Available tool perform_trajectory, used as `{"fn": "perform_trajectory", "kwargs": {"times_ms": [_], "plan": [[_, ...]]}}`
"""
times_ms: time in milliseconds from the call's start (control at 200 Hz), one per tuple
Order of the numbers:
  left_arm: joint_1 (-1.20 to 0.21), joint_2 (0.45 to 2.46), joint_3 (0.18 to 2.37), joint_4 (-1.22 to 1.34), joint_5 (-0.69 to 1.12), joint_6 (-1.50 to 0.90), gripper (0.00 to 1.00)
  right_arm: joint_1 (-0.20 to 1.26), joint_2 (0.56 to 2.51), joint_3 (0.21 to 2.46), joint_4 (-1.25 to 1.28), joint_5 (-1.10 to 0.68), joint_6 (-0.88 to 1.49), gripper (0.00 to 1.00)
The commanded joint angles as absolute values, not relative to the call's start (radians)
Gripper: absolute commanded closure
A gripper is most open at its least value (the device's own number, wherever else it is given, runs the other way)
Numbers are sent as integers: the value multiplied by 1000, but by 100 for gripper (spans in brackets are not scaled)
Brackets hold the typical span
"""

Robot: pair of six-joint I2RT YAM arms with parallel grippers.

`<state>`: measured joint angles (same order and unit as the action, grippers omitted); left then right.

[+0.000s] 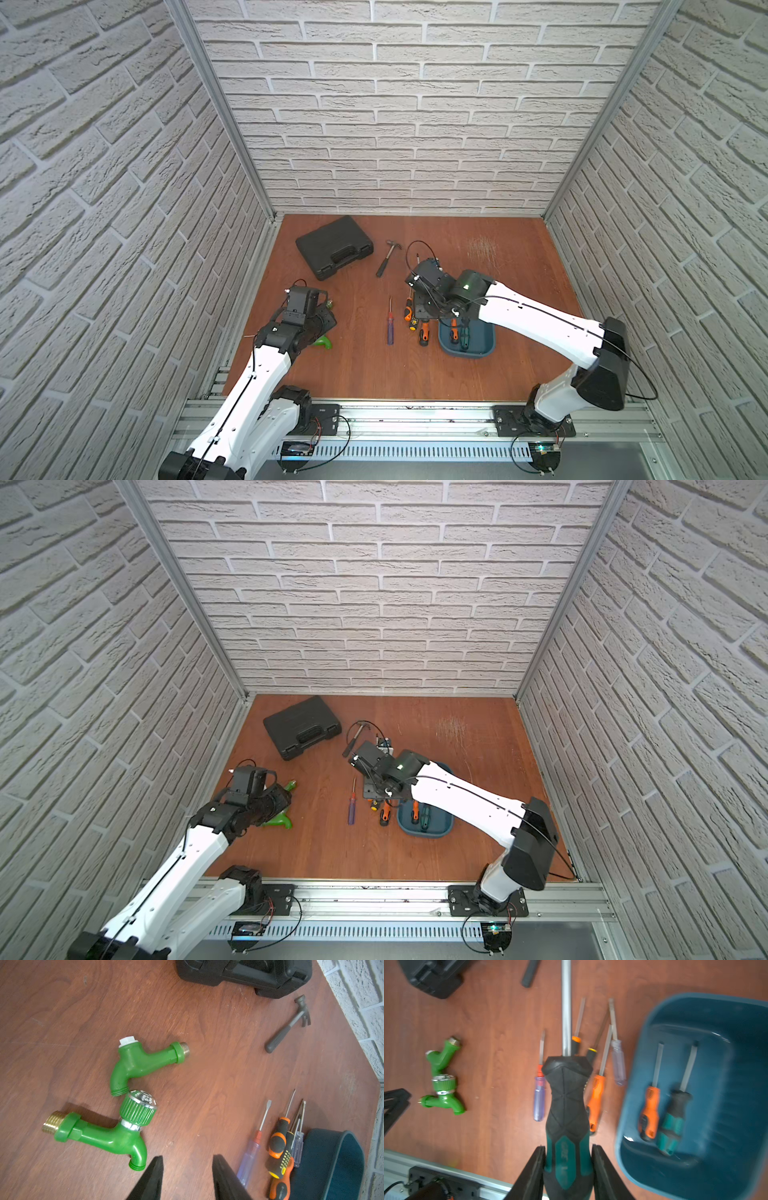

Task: Put the screwdriver on the desktop into the storage box
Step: Pick up the screwdriver from the center of the board, then place the screwdriver in the storage box.

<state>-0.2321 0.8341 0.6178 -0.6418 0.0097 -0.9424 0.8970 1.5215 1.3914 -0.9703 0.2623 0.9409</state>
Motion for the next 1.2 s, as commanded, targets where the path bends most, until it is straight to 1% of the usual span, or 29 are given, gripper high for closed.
{"fn": "perform_trajectory", "kwargs": {"times_ms": [0,145,270,440,635,940,1190], "plan": [[-239,834,624,-611,18,-934,55,866,1377,1270,-1022,345,1007,82],[-243,839,618,-600,22,-936,56,799,1216,1079,-975,314,1025,82],[-249,846,616,-592,25,-940,56,763,1189,999,-937,283,1008,82],[-259,846,625,-601,21,-939,56,733,1227,970,-862,249,966,82],[-270,832,631,-620,9,-942,56,688,1306,942,-756,153,926,82],[-273,815,636,-635,-1,-945,56,660,1440,946,-696,78,886,81],[-274,817,637,-634,3,-938,56,652,1495,927,-672,54,871,78]]}}
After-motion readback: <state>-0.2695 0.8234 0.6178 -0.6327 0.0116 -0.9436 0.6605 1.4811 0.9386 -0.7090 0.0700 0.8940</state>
